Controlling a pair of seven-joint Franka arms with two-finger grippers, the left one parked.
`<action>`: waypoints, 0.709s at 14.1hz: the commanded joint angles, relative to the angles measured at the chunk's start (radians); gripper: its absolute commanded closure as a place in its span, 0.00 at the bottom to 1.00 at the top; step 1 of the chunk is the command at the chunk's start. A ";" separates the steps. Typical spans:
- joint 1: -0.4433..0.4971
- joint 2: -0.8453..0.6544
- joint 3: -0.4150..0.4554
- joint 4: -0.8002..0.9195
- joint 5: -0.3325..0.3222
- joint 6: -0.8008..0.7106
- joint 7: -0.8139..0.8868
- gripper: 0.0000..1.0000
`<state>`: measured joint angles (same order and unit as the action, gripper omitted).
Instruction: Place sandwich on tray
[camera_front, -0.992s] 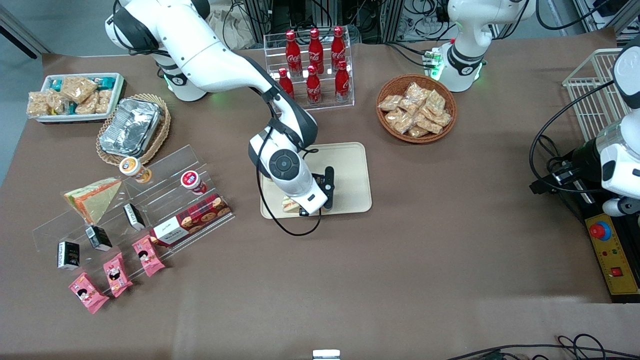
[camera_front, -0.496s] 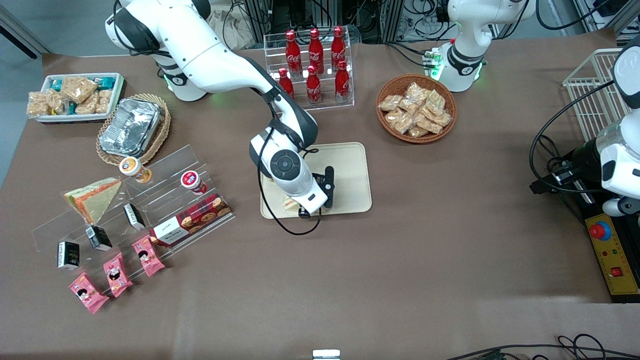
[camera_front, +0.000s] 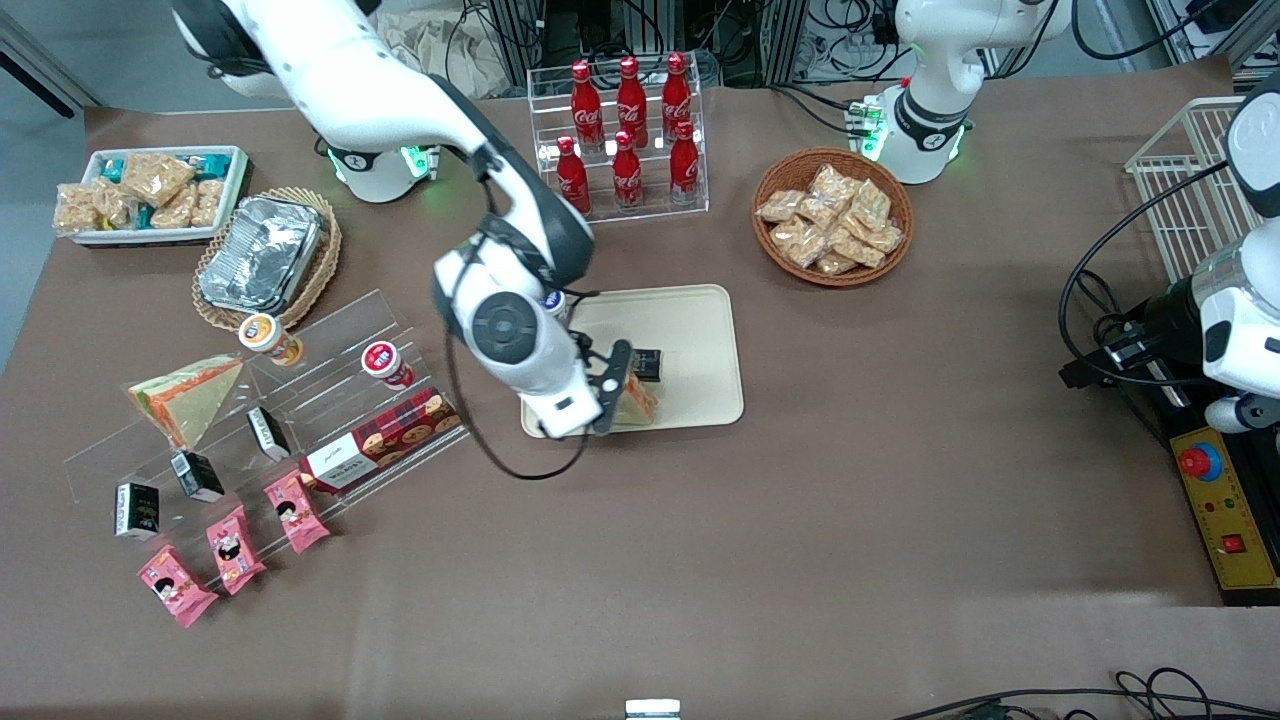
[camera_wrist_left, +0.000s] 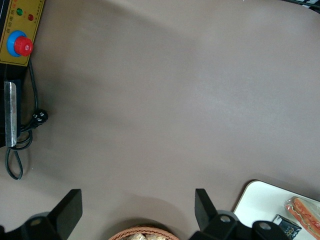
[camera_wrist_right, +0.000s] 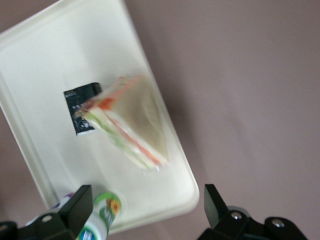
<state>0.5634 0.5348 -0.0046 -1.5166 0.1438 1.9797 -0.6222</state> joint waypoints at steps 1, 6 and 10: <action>-0.112 -0.074 0.009 -0.013 0.019 -0.083 0.167 0.01; -0.339 -0.212 0.011 -0.011 -0.062 -0.226 0.383 0.01; -0.499 -0.318 0.009 -0.014 -0.102 -0.242 0.398 0.01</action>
<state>0.1292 0.2821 -0.0102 -1.5099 0.0571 1.7679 -0.2560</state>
